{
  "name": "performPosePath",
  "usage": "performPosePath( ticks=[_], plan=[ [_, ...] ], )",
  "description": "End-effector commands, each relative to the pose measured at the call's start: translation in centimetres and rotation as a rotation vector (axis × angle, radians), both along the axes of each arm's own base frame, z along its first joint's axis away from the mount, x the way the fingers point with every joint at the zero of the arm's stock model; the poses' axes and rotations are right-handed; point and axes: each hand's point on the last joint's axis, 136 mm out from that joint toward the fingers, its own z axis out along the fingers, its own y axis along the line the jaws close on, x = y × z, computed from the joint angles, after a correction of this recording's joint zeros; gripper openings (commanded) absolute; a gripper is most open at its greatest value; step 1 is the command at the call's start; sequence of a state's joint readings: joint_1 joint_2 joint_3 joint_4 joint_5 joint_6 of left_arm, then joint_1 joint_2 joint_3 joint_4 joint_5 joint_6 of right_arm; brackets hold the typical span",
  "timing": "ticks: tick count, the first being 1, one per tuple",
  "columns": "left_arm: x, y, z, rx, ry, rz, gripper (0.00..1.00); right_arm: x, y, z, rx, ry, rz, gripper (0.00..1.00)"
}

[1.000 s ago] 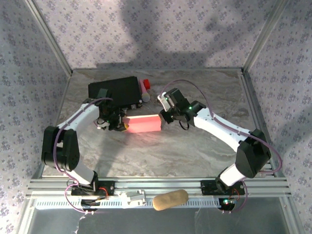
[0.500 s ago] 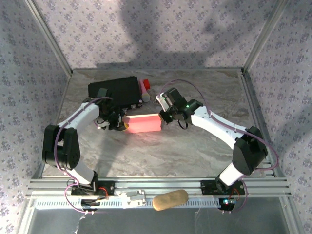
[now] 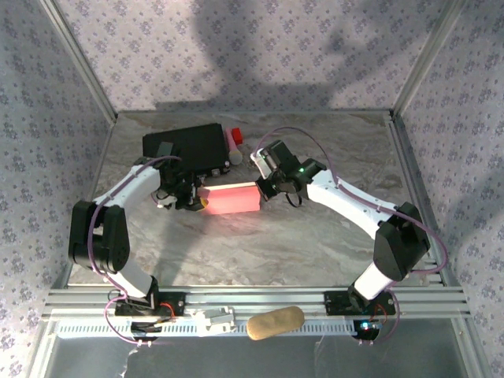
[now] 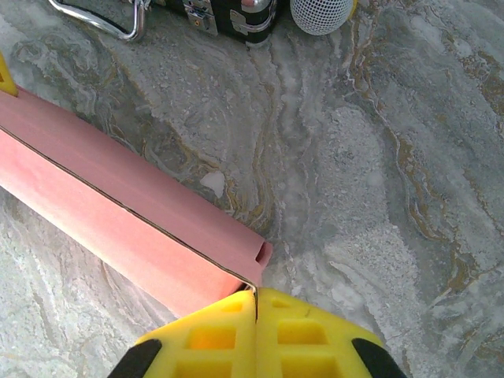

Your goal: Fold the paper box

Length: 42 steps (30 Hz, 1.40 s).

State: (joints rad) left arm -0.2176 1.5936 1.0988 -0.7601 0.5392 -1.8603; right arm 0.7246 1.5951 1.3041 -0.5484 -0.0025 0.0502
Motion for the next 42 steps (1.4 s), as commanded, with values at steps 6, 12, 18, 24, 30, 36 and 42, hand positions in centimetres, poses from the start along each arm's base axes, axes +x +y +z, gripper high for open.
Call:
performPosePath(
  ticks=[6, 12, 18, 24, 30, 36, 42],
  plan=[
    [-0.9, 2.3, -3.6, 0.141, 0.084, 0.019, 0.19, -0.5, 0.7, 0.2, 0.002, 0.018, -0.076, 0.00],
    [-0.8, 2.3, -3.8, 0.137, 0.086, 0.023, 0.17, -1.0, 0.8, 0.0, 0.039, 0.064, -0.158, 0.00],
    [-0.8, 2.3, -3.8, 0.136, 0.085, 0.027, 0.16, -1.7, 0.8, -0.2, 0.072, 0.128, -0.250, 0.00],
    [-0.7, 2.2, -3.8, 0.132, 0.075, 0.034, 0.16, -2.1, 1.0, -0.2, 0.091, 0.164, -0.309, 0.00],
    [-0.7, 2.3, -4.0, 0.133, 0.075, 0.040, 0.15, -2.2, 1.8, 0.0, 0.106, 0.181, -0.343, 0.00],
    [-0.5, 2.2, -4.0, 0.125, 0.071, 0.043, 0.14, -2.3, 1.7, -0.2, 0.100, 0.190, -0.390, 0.00],
    [-0.5, 2.1, -4.1, 0.123, 0.069, 0.041, 0.14, -2.3, 1.7, -0.7, 0.150, 0.195, -0.464, 0.00]
  ],
)
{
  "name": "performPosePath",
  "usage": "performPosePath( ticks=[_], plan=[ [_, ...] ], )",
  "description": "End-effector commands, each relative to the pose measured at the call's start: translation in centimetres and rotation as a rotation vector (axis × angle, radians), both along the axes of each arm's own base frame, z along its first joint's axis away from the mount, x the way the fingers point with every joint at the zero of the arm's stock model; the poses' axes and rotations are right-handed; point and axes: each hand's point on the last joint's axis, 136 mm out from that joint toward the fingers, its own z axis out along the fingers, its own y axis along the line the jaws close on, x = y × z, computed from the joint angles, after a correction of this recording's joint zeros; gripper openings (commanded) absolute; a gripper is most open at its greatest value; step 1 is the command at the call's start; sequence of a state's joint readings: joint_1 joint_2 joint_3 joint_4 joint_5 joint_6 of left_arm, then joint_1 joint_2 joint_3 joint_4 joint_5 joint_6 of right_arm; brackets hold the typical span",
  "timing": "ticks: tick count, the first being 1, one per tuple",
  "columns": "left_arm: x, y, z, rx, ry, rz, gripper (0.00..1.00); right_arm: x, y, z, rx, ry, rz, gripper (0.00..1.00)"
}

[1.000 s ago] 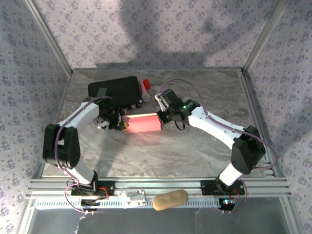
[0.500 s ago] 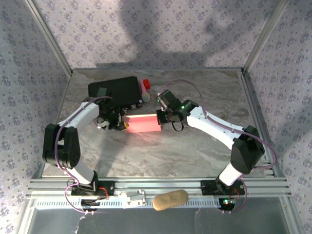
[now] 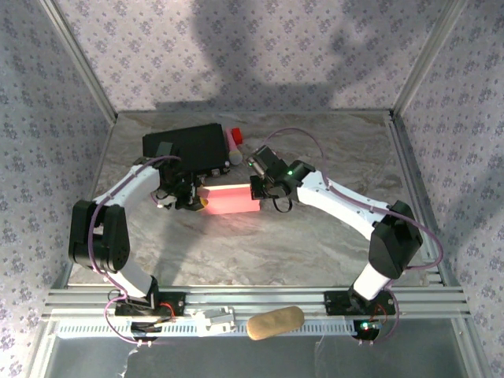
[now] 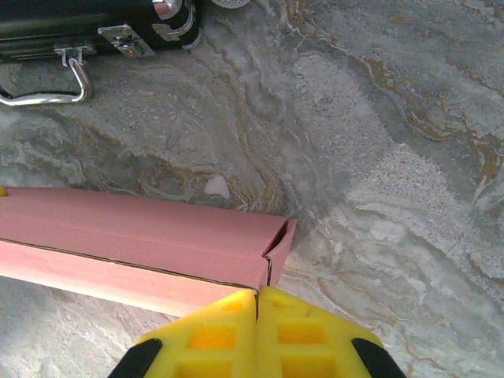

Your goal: Fold the paper box

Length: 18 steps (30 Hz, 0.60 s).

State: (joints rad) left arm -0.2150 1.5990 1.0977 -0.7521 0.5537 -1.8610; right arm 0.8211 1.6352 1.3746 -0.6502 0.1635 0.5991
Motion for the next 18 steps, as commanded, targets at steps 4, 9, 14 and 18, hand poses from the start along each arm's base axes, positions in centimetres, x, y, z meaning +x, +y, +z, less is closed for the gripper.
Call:
performPosePath(
  ticks=[4, 9, 14, 18],
  plan=[
    [-0.6, 2.2, -4.1, 0.135, 0.066, 0.041, 0.14, -1.0, 1.4, -0.7, 0.095, 0.036, -0.059, 0.00],
    [-0.5, 2.2, -4.0, 0.132, 0.064, 0.041, 0.14, -1.0, 1.6, -1.3, 0.100, 0.037, -0.072, 0.00],
    [-0.4, 2.1, -4.0, 0.130, 0.063, 0.039, 0.14, -1.2, 1.0, -2.1, 0.036, 0.024, -0.072, 0.00],
    [-0.4, 2.2, -4.1, 0.130, 0.063, 0.038, 0.14, -1.3, 0.5, -2.9, -0.032, 0.000, -0.072, 0.00]
  ],
)
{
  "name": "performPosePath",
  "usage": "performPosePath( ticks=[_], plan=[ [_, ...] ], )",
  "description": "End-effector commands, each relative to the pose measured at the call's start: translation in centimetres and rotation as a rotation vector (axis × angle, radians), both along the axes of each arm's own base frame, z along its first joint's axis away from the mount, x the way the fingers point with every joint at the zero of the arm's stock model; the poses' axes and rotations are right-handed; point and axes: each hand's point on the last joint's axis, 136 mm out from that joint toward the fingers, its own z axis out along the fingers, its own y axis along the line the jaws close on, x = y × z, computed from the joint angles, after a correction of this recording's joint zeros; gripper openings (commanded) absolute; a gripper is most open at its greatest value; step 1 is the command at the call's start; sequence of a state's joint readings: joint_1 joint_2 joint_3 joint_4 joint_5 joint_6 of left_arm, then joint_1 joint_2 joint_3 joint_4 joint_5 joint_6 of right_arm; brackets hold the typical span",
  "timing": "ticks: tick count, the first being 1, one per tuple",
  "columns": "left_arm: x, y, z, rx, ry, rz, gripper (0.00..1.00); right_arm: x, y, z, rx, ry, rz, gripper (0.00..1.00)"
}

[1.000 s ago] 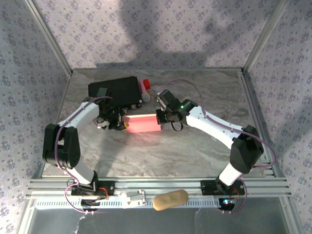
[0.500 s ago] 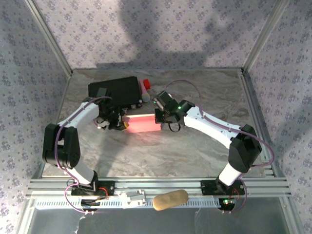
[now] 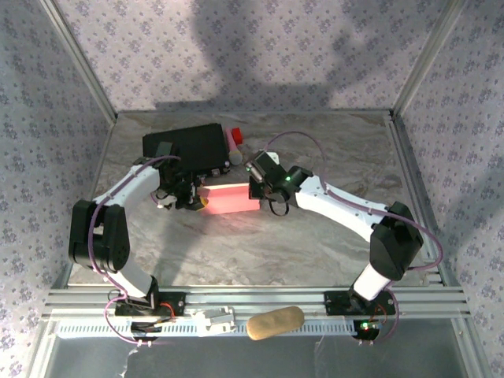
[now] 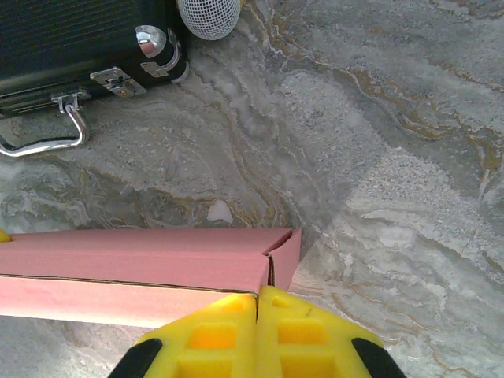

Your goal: Fold the paper box

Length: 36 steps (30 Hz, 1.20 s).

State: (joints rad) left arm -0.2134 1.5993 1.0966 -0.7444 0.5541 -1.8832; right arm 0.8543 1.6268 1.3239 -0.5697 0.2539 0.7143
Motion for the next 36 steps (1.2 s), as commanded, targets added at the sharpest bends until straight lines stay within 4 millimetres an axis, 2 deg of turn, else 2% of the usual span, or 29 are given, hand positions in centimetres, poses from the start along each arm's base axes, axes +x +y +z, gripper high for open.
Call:
performPosePath(
  ticks=[1, 11, 13, 15, 19, 21, 23, 24, 29, 32, 34, 36],
  plan=[
    [-0.5, 2.1, -4.1, 0.134, 0.057, 0.018, 0.14, -1.6, 0.1, -2.8, -0.083, 0.047, 0.038, 0.00],
    [0.1, 2.2, -4.1, 0.125, 0.037, 0.011, 0.16, -2.0, -0.7, -4.8, -0.200, 0.042, 0.036, 0.00],
    [0.4, 2.2, -3.9, 0.118, 0.007, 0.003, 0.25, -1.9, -0.9, -4.9, -0.208, 0.043, 0.031, 0.00],
    [1.6, 2.1, -3.3, 0.105, -0.085, -0.009, 0.43, -1.8, -0.9, -4.8, -0.207, 0.042, 0.027, 0.00],
    [1.7, 3.0, -1.4, 0.156, -0.211, -0.062, 0.70, -1.5, -0.8, -4.1, -0.197, 0.047, 0.027, 0.00],
    [1.4, 3.6, -0.4, 0.185, -0.274, -0.099, 0.78, -1.4, -0.7, -3.7, -0.195, 0.053, 0.035, 0.00],
    [1.1, 4.0, 0.4, 0.209, -0.341, -0.125, 0.80, -1.4, -0.6, -3.5, -0.192, 0.063, 0.038, 0.00],
    [0.8, 4.3, 0.6, 0.222, -0.376, -0.138, 0.88, -1.4, -0.6, -3.5, -0.190, 0.069, 0.040, 0.00],
    [-0.5, 6.6, 3.0, 0.336, -0.533, -0.186, 0.89, -1.3, -0.5, -3.4, -0.184, 0.092, 0.048, 0.00],
    [-0.2, 7.7, 6.1, 0.429, -0.704, -0.274, 0.86, -1.3, -0.3, -3.5, -0.176, 0.096, 0.053, 0.00],
    [0.7, 7.9, 9.0, 0.532, -0.877, -0.432, 0.75, -1.3, -0.3, -3.6, -0.178, 0.099, 0.054, 0.00],
    [0.6, 7.4, 11.1, 0.653, -1.002, -0.706, 0.69, -1.2, -0.3, -3.5, -0.178, 0.103, 0.056, 0.00]
  ],
)
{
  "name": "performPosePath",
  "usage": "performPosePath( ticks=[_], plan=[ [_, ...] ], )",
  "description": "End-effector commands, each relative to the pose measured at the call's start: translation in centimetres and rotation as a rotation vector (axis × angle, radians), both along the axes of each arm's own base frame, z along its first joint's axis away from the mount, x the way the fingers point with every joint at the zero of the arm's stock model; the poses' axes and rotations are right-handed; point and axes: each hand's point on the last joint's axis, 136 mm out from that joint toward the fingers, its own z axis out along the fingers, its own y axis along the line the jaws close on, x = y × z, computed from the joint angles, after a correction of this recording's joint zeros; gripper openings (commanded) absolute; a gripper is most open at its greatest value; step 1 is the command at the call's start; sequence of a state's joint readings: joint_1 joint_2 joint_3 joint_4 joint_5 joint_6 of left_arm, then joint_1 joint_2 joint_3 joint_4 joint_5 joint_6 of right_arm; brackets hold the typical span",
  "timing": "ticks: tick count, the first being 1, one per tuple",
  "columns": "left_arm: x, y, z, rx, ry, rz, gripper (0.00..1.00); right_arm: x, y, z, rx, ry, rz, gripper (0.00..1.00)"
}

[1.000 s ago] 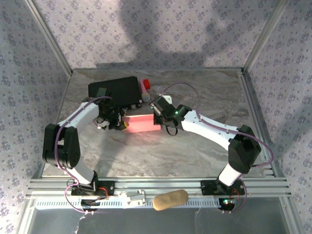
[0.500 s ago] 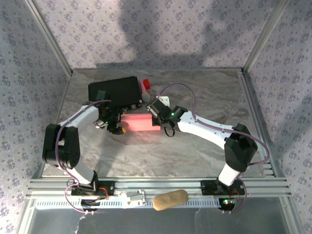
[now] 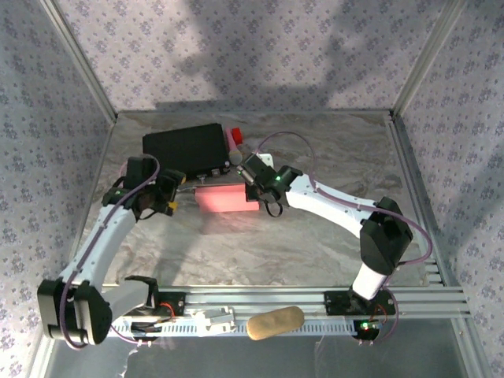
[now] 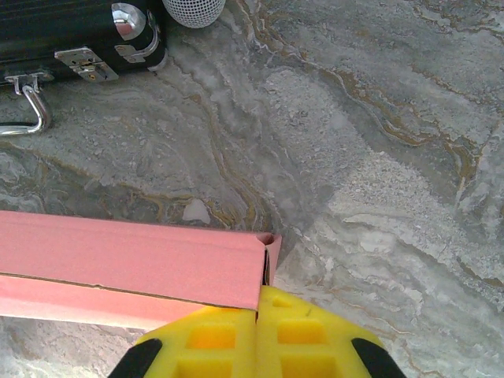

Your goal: Fold the paper box

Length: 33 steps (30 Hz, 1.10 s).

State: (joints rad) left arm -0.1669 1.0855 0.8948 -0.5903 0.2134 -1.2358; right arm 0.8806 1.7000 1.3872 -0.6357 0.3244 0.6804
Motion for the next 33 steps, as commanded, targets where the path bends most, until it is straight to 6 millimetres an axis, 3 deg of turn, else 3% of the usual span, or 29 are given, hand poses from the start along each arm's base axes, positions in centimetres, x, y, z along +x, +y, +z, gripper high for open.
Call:
performPosePath(
  ticks=[1, 6, 9, 16, 21, 33],
  plan=[
    [0.4, -0.1, 3.6, 0.383, -0.225, -0.387, 0.65, -1.5, -0.5, -2.3, -0.062, 0.107, 0.037, 0.00],
    [-1.5, -1.7, 1.5, 0.663, -0.167, -0.814, 0.56, -1.4, -0.5, -2.3, -0.059, 0.114, 0.045, 0.00],
    [-1.6, -2.1, -0.3, 0.731, -0.069, -0.942, 0.48, -1.4, -0.5, -2.5, -0.062, 0.120, 0.044, 0.00],
    [-0.4, -2.4, -0.8, 0.929, -0.061, -1.013, 0.47, -1.5, -0.7, -2.7, -0.070, 0.126, 0.044, 0.00],
    [0.9, -2.5, 0.0, 0.976, -0.110, -1.003, 0.39, -1.4, -0.8, -2.4, -0.069, 0.124, 0.046, 0.00],
    [2.7, -4.4, 0.2, 0.956, -0.188, -1.050, 0.25, -1.4, -0.7, -2.6, -0.067, 0.129, 0.048, 0.00]
  ],
)
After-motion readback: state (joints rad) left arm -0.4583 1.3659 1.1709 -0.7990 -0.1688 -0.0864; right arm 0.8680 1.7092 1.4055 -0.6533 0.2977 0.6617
